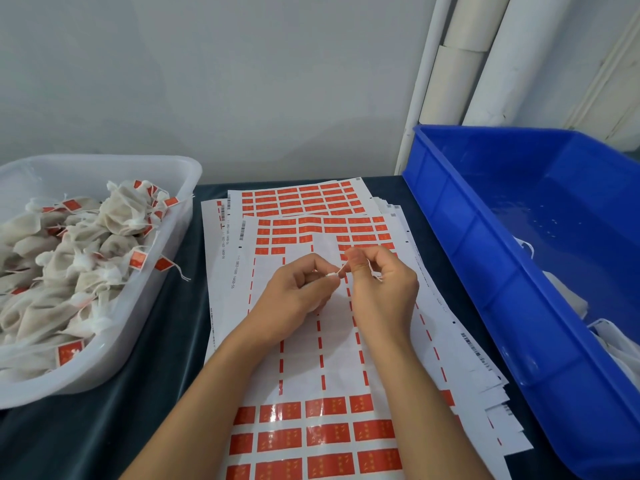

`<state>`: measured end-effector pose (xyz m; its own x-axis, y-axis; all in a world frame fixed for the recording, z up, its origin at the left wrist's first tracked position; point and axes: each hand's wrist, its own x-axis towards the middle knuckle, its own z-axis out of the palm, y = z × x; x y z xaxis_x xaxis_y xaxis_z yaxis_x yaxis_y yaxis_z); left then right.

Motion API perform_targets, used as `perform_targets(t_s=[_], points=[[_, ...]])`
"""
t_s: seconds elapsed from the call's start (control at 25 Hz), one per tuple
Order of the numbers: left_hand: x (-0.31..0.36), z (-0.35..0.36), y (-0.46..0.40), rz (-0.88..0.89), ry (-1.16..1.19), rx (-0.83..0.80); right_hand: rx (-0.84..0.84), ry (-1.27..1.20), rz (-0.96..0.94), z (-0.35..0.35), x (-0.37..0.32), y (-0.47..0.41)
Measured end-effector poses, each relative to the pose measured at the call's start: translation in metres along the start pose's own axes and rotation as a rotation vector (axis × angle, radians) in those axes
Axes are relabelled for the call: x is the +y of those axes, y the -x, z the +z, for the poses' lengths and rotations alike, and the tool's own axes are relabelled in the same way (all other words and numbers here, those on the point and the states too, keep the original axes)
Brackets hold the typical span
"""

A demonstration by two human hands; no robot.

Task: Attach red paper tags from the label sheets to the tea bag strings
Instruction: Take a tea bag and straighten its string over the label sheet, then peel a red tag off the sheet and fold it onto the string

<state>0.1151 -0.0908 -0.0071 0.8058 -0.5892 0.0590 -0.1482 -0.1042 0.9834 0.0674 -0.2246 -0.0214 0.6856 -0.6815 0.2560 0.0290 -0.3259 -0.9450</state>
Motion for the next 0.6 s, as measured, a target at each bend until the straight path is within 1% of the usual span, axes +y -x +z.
perform_targets(t_s=[0.2,0.36,0.48,0.6], points=[[-0.0011,-0.0007,-0.0014,-0.012,0.004,0.023,-0.024,0.018,-0.012,-0.0017,-0.0015,-0.0019],[-0.0015,-0.0006,0.0000,-0.022,-0.019,0.043,-0.022,-0.026,-0.023,-0.0022,0.0026,-0.0033],[-0.0018,-0.0014,0.0006,-0.016,-0.031,0.130,-0.018,-0.102,-0.005,-0.0031,-0.0002,-0.0043],[-0.0023,-0.0009,0.0006,-0.037,0.021,0.202,0.005,-0.226,0.085,-0.0082,-0.0016,-0.0074]])
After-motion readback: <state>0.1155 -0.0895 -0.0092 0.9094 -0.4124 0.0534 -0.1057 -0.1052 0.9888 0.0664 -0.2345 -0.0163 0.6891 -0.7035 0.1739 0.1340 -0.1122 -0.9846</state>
